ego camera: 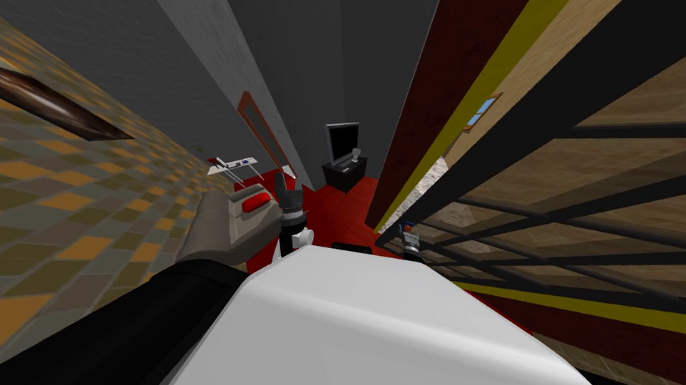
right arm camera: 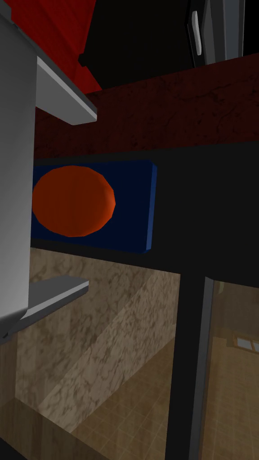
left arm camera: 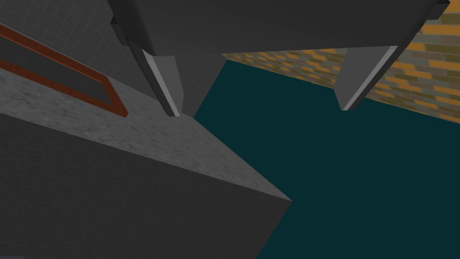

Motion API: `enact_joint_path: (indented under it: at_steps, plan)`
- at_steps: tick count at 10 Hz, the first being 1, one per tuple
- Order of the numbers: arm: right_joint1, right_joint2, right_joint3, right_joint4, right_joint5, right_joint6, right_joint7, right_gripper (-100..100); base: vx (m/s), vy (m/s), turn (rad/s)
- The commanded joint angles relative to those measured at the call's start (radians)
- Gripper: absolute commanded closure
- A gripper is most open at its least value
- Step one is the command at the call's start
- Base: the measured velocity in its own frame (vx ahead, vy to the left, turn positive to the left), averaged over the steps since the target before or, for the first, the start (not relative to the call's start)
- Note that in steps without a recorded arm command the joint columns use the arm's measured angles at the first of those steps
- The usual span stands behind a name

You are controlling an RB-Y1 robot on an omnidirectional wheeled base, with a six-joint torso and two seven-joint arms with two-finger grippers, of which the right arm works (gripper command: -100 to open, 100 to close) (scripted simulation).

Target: Pull the door open

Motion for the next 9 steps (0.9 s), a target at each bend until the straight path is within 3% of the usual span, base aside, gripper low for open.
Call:
enact_joint_path:
  at_steps: [1, 2, 7, 9]
  plan:
    - [0.0, 0.0, 0.0, 0.0, 0.0, 0.0, 0.0, -100, 0.046, -0.012, 0.013]
    - [0.0, 0.0, 0.0, 0.0, 0.0, 0.0, 0.0, 100, -0.006, 0.0, -0.011]
    - [0.0, 0.0, 0.0, 0.0, 0.0, 0.0, 0.0, 100, -0.008, 0.001, 0.001]
    - [0.012, -0.019, 0.024, -0.004, 0.01, -0.012, -0.026, 100, -0.162, -0.035, 0.112]
